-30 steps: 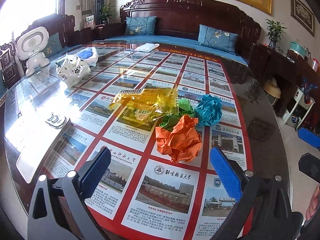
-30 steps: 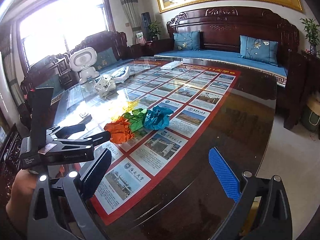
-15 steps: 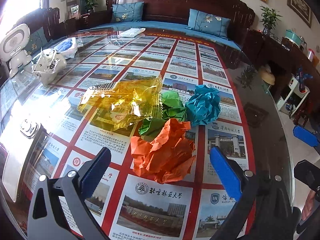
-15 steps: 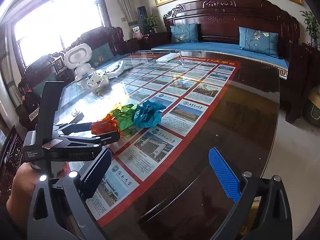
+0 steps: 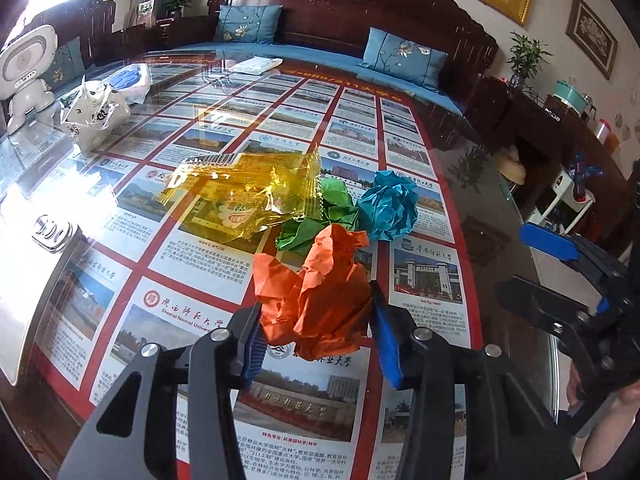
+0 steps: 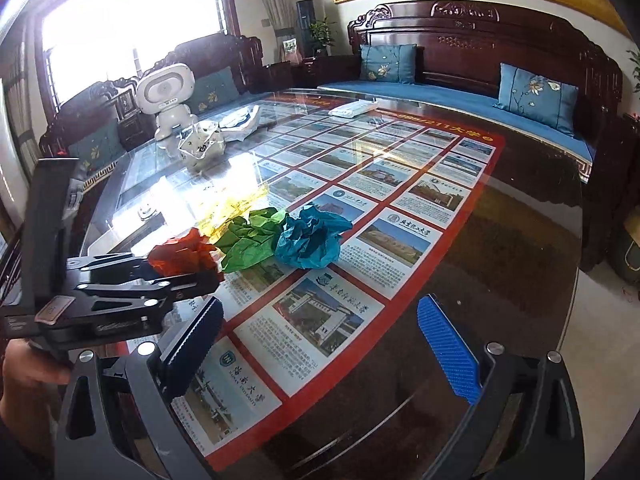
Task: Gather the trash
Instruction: 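Grasp the orange crumpled paper with the left tool while the right tool grasps the blue paper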
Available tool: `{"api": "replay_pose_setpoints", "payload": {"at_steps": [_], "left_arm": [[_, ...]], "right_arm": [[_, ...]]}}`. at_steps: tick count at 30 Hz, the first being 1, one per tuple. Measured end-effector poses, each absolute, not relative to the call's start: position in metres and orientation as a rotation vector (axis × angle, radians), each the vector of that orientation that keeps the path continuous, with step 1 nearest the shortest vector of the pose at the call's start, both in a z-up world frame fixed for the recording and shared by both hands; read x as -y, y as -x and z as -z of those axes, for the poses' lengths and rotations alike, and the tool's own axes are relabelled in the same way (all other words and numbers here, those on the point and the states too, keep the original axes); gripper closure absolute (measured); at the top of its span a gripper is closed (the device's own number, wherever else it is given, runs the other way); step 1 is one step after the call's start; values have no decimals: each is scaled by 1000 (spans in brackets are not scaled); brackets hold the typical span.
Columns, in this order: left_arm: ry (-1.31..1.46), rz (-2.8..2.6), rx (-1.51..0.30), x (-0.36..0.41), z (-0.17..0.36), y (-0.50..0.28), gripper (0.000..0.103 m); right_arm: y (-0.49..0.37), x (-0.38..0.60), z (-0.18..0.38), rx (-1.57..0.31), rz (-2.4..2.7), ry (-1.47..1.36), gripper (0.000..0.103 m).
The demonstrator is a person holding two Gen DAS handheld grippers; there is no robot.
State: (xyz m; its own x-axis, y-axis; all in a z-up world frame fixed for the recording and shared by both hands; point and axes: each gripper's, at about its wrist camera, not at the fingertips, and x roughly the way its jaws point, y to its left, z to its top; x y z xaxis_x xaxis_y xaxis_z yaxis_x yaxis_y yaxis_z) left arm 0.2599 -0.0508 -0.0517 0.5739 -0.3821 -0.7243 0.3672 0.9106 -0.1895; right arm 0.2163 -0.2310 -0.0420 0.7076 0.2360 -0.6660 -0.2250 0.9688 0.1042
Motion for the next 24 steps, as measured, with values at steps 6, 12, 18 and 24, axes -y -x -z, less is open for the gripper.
{"api": "replay_pose_setpoints", "payload": {"at_steps": [6, 12, 18, 24], "left_arm": [[45, 449, -825, 39, 41, -252, 56], [45, 462, -832, 38, 45, -257, 56], [54, 469, -849, 41, 49, -266, 56], [61, 461, -843, 38, 47, -269, 56]], "right_arm": [[-278, 212, 55, -855, -242, 72, 18], [-312, 208, 70, -934, -251, 16, 26], [-325, 195, 72, -943, -278, 65, 32], [-315, 188, 74, -947, -325, 97, 55]]}}
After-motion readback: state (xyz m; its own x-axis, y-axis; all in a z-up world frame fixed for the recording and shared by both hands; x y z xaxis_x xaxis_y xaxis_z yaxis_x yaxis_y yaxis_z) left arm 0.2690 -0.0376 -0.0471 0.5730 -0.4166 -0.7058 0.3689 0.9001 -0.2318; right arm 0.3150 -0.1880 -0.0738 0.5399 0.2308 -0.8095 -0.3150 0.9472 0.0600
